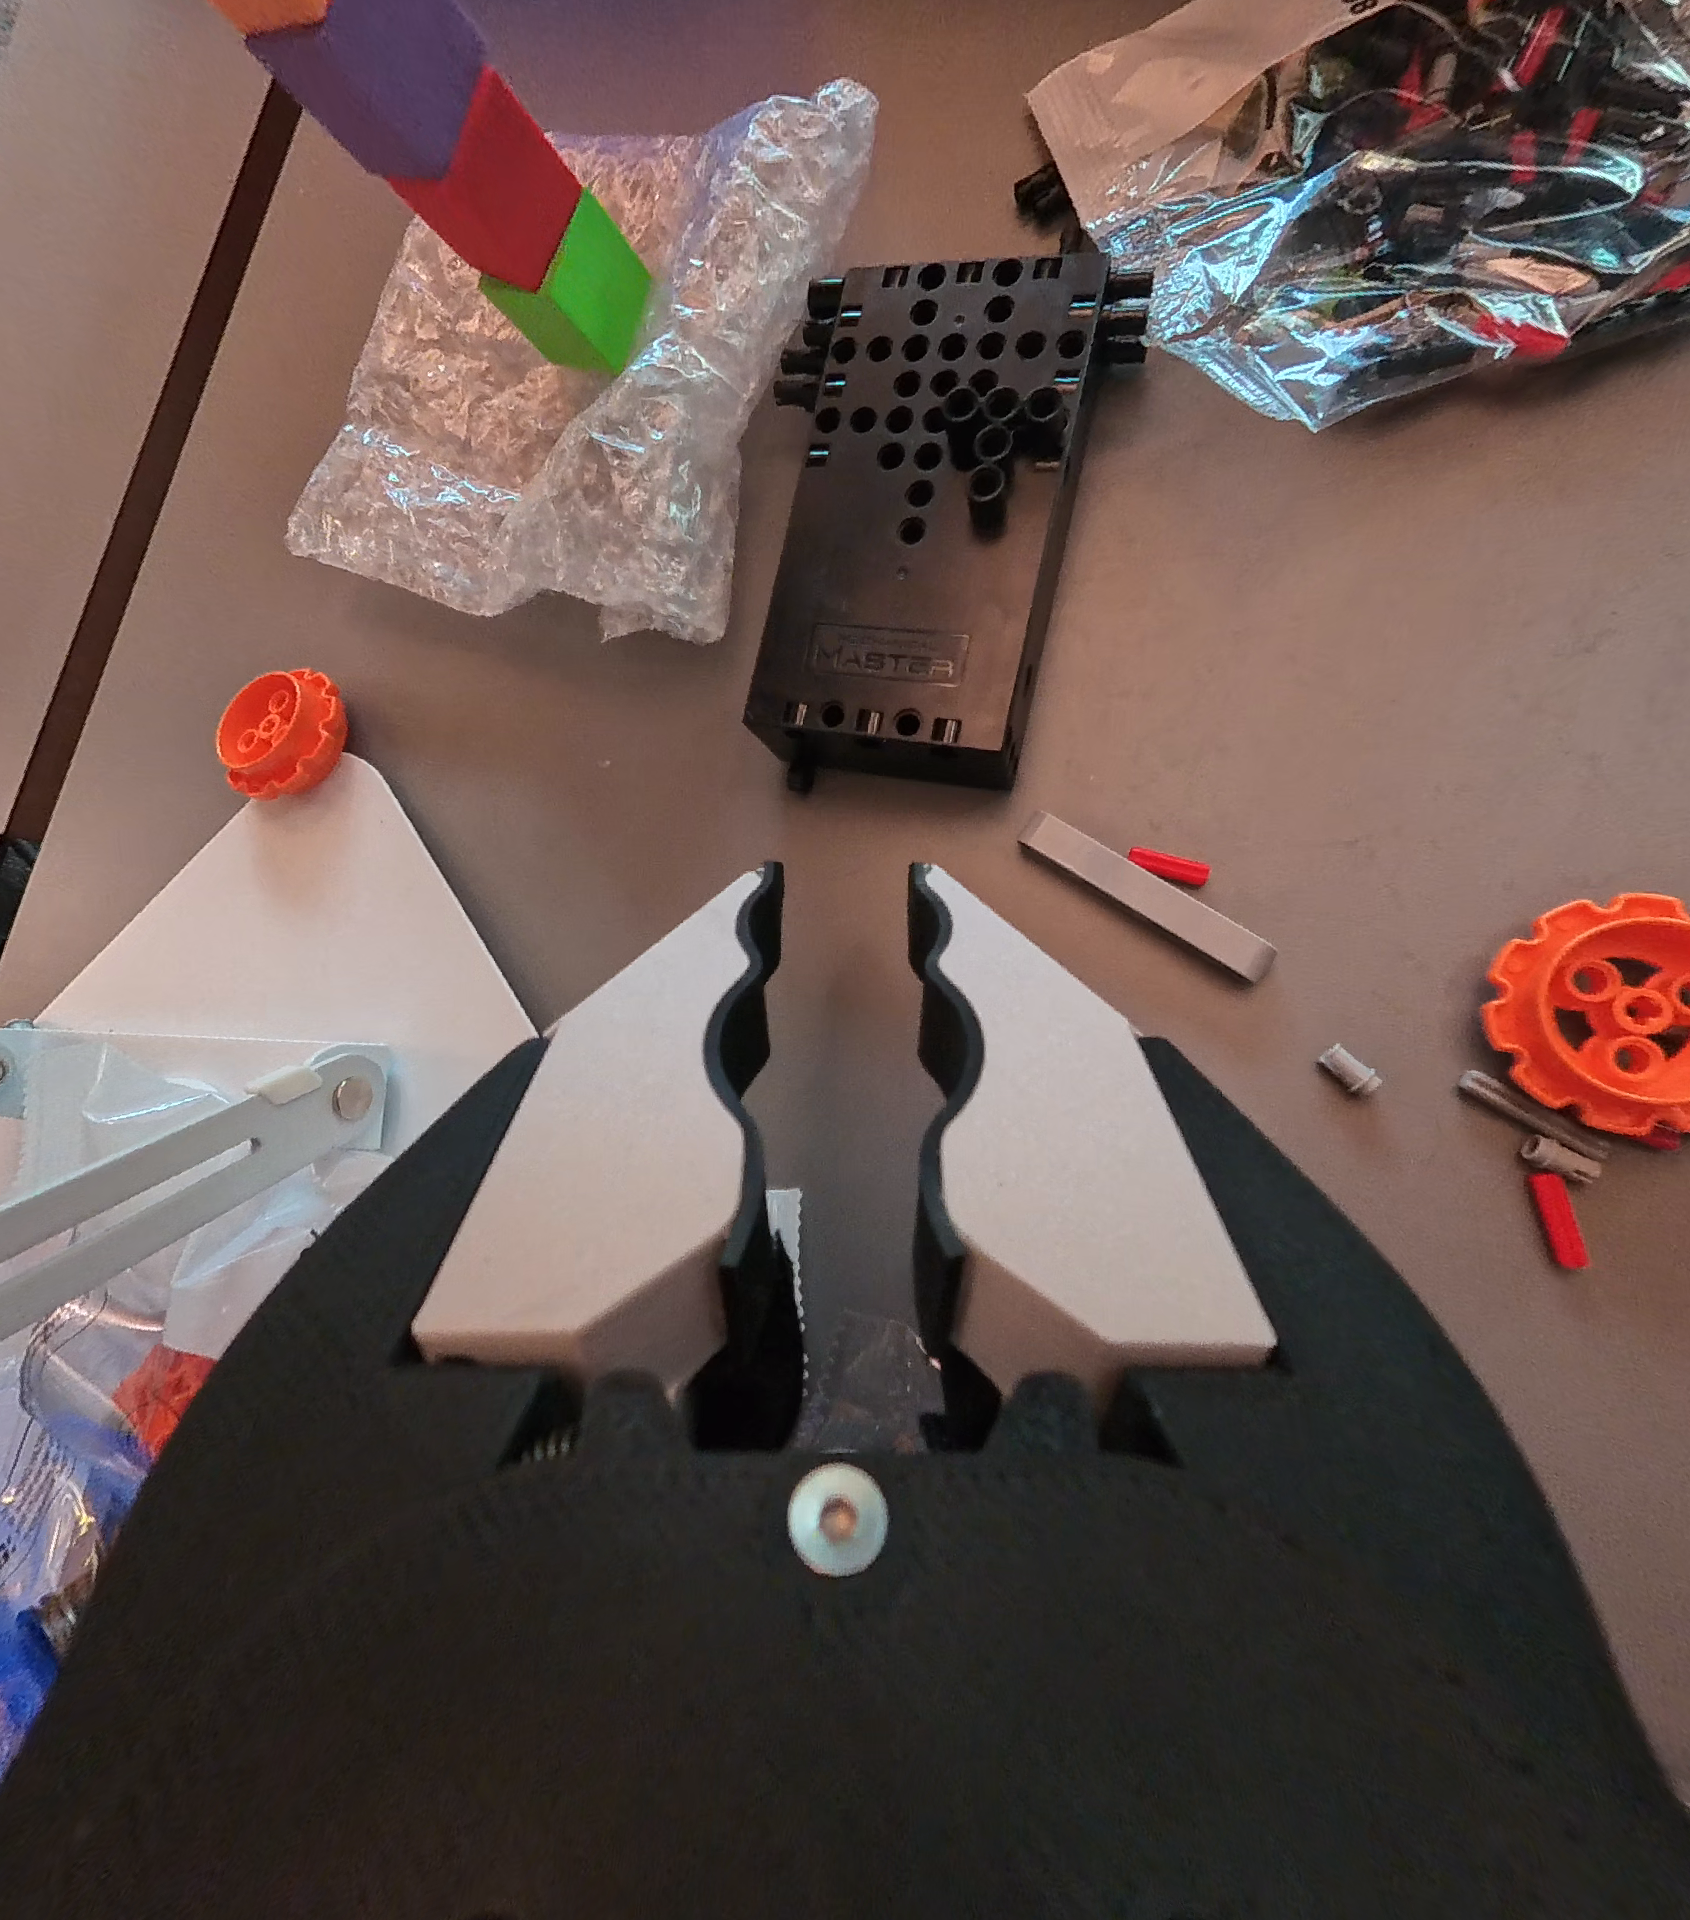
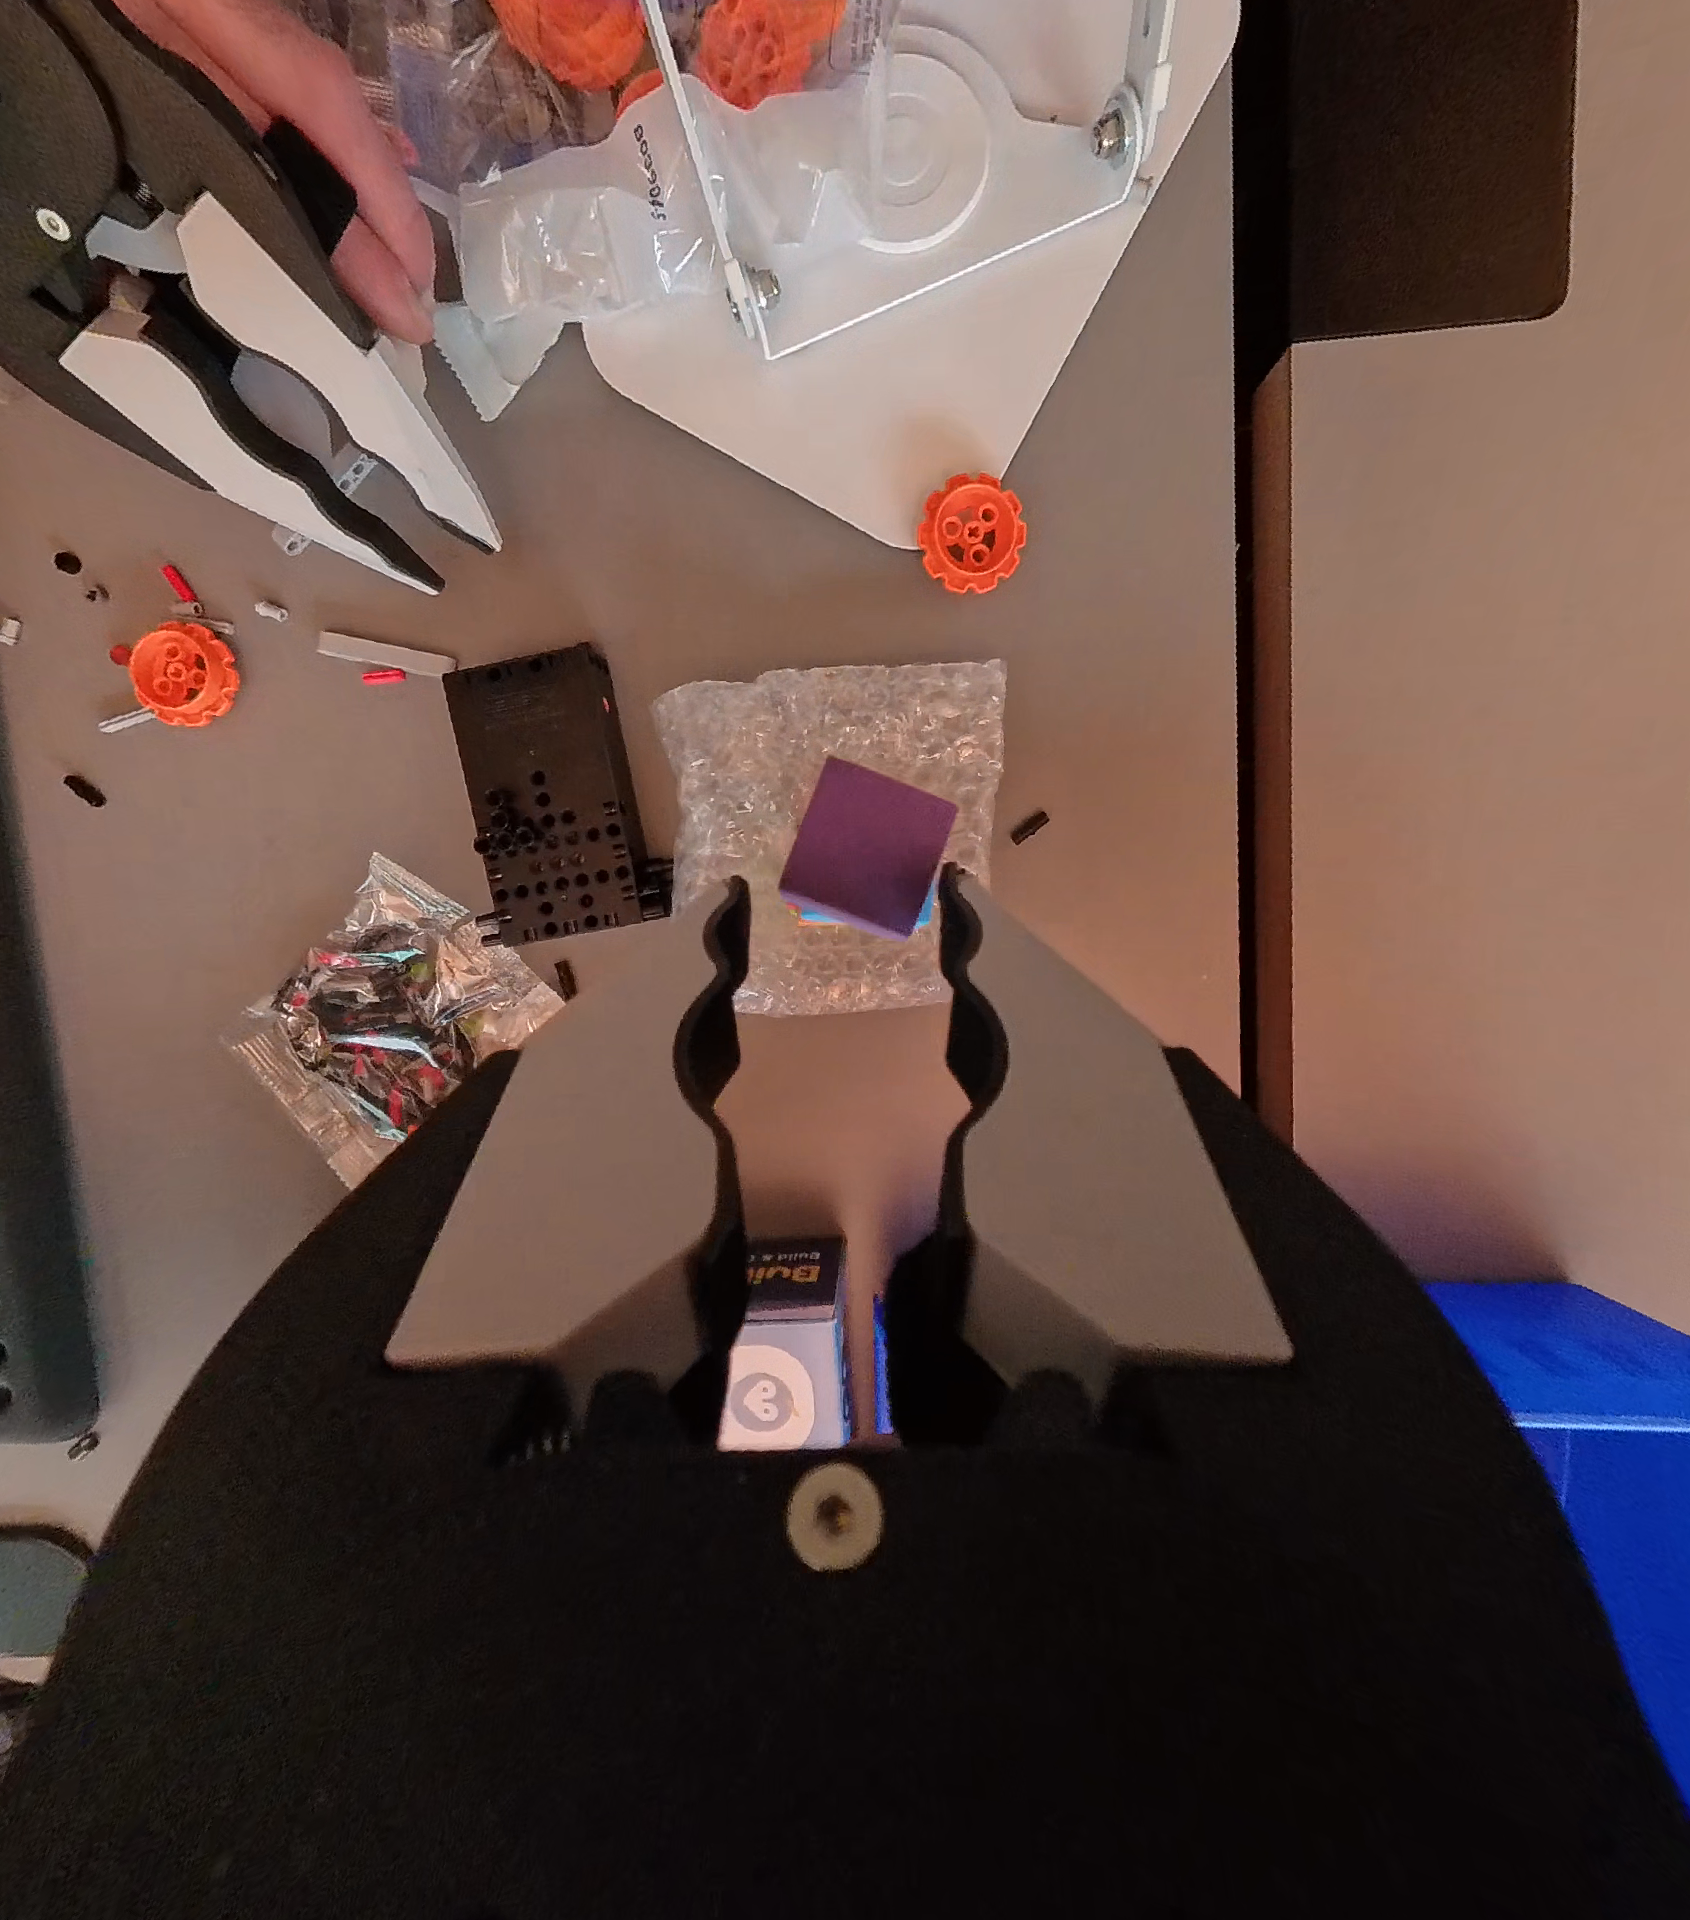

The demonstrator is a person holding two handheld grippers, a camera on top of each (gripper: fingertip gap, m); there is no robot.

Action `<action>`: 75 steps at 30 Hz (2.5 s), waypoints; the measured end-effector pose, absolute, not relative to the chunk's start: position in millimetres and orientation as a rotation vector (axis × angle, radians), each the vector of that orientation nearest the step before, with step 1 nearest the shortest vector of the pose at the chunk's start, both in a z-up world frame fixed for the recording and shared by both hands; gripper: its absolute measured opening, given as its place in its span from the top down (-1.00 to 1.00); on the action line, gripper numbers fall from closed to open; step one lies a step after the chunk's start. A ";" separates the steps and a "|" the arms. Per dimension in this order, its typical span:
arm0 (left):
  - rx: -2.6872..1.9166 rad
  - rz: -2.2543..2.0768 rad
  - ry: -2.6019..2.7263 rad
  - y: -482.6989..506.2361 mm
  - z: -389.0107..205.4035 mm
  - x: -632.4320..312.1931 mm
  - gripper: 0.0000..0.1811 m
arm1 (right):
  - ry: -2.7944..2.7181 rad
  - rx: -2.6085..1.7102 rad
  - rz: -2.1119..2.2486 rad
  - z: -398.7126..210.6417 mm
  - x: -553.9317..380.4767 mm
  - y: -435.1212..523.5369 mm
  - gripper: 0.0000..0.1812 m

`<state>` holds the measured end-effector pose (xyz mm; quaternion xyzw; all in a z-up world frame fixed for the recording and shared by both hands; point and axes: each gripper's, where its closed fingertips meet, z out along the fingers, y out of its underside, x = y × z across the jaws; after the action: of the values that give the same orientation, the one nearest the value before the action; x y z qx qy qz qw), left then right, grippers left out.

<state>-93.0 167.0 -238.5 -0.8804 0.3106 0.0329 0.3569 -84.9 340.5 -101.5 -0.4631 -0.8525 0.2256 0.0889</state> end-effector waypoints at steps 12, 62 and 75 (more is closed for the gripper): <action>-2.259 0.085 0.791 169.1 -236.2 -92.7 0.75 | -2.476 -1.377 0.694 -92.2 -82.5 339.7 0.52; -2.088 0.411 0.501 488.2 -171.6 -144.6 0.54 | -1.486 -1.214 0.916 -129.4 123.1 275.2 0.87; -2.379 0.378 0.637 567.5 -263.7 -192.4 0.60 | -1.492 -1.045 0.926 -120.6 137.1 258.6 0.88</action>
<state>-192.4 567.5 -263.7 -0.9049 0.2423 0.1437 0.3192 137.1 258.6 -120.6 -0.4361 -0.6228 0.3866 0.5219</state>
